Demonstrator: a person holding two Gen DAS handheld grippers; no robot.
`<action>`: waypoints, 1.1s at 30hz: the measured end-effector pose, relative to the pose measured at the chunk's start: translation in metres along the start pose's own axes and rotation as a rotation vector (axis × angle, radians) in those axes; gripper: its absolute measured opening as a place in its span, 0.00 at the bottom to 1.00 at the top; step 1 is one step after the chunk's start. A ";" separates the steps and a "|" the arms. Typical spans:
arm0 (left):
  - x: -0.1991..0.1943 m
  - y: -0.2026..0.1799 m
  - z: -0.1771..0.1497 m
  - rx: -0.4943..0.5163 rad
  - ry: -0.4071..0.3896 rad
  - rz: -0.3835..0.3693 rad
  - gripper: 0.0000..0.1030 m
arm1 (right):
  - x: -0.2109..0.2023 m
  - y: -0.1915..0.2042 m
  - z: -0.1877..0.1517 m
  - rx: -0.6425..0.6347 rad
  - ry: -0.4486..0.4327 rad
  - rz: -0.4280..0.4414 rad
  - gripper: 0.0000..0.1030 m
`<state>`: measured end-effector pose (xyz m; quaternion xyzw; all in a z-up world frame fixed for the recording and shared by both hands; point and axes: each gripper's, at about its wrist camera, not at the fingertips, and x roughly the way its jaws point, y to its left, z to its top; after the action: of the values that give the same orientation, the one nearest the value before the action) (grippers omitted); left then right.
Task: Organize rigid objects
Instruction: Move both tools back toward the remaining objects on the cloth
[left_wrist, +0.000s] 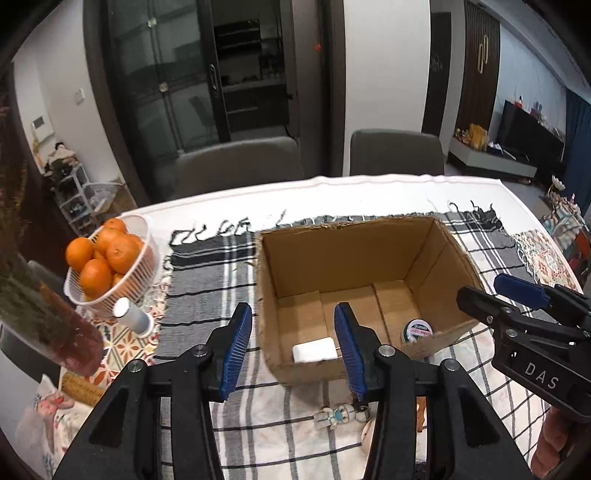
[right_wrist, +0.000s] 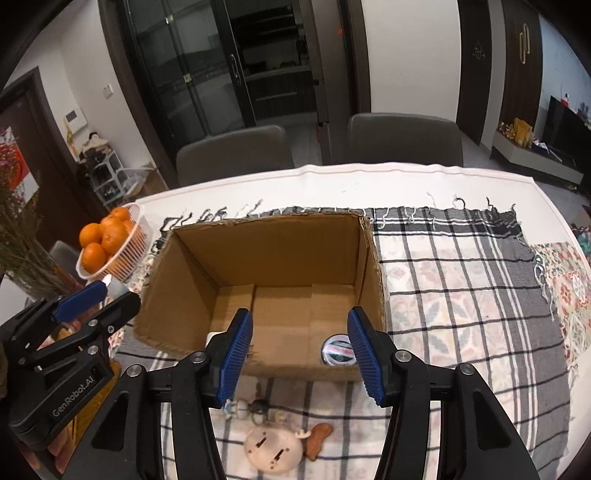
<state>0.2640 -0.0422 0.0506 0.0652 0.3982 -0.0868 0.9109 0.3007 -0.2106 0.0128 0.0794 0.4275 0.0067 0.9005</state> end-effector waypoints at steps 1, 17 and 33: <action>-0.004 0.001 -0.002 -0.002 -0.007 0.002 0.45 | -0.004 0.001 -0.002 0.001 -0.007 0.002 0.53; -0.066 0.016 -0.061 -0.047 -0.086 0.034 0.48 | -0.044 0.026 -0.054 -0.019 -0.015 0.073 0.53; -0.084 0.032 -0.127 -0.109 -0.024 0.023 0.49 | -0.046 0.055 -0.110 -0.098 0.072 0.135 0.54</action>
<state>0.1238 0.0216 0.0281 0.0190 0.3906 -0.0551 0.9187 0.1895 -0.1448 -0.0119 0.0636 0.4526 0.0911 0.8848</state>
